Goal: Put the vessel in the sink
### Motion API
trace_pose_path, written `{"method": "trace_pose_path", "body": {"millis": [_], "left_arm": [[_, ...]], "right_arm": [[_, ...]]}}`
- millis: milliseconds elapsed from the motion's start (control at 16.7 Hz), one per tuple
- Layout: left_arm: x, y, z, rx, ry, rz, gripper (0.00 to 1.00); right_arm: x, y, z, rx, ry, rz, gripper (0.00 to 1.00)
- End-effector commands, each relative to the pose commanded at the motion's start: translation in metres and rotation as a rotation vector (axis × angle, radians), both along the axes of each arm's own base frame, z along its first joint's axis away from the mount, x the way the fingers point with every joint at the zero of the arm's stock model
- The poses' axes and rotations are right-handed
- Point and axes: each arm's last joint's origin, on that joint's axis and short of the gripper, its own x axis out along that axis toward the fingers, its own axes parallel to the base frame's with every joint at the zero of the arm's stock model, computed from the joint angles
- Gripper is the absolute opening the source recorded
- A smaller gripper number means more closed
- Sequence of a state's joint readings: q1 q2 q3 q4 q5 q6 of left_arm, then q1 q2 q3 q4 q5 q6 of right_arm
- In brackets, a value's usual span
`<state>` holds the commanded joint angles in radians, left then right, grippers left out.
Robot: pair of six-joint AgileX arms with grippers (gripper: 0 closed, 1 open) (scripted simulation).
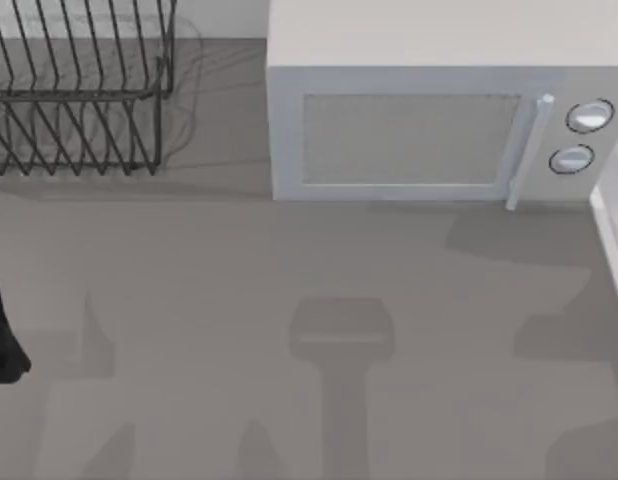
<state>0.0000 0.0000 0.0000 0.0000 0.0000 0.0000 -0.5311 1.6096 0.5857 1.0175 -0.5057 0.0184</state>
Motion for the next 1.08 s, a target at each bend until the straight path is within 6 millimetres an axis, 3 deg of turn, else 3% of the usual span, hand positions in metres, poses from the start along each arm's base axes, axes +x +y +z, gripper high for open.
{"method": "trace_pose_path", "body": {"millis": [360, 600, 780, 1020, 1080], "left_arm": [[0.0, 0.0, 0.0, 0.0, 0.0, 0.0, 1.0], [0.0, 0.0, 0.0, 0.0, 0.0, 0.0, 1.0], [0.0, 0.0, 0.0, 0.0, 0.0, 0.0, 1.0], [0.0, 0.0, 0.0, 0.0, 0.0, 0.0, 1.0], [0.0, 0.0, 0.0, 0.0, 0.0, 0.0, 1.0]], "right_arm": [[0.005, -0.003, -0.076, -0.009, -0.01, 0.002, 0.0], [-0.004, 0.003, -0.113, -0.013, -0.019, 0.0, 0.0], [-0.008, 0.006, -0.125, -0.008, -0.014, -0.001, 0.0], [-0.008, 0.006, -0.125, -0.008, -0.014, -0.001, 0.0], [-0.008, 0.006, -0.125, -0.008, -0.014, -0.001, 0.08]]}}
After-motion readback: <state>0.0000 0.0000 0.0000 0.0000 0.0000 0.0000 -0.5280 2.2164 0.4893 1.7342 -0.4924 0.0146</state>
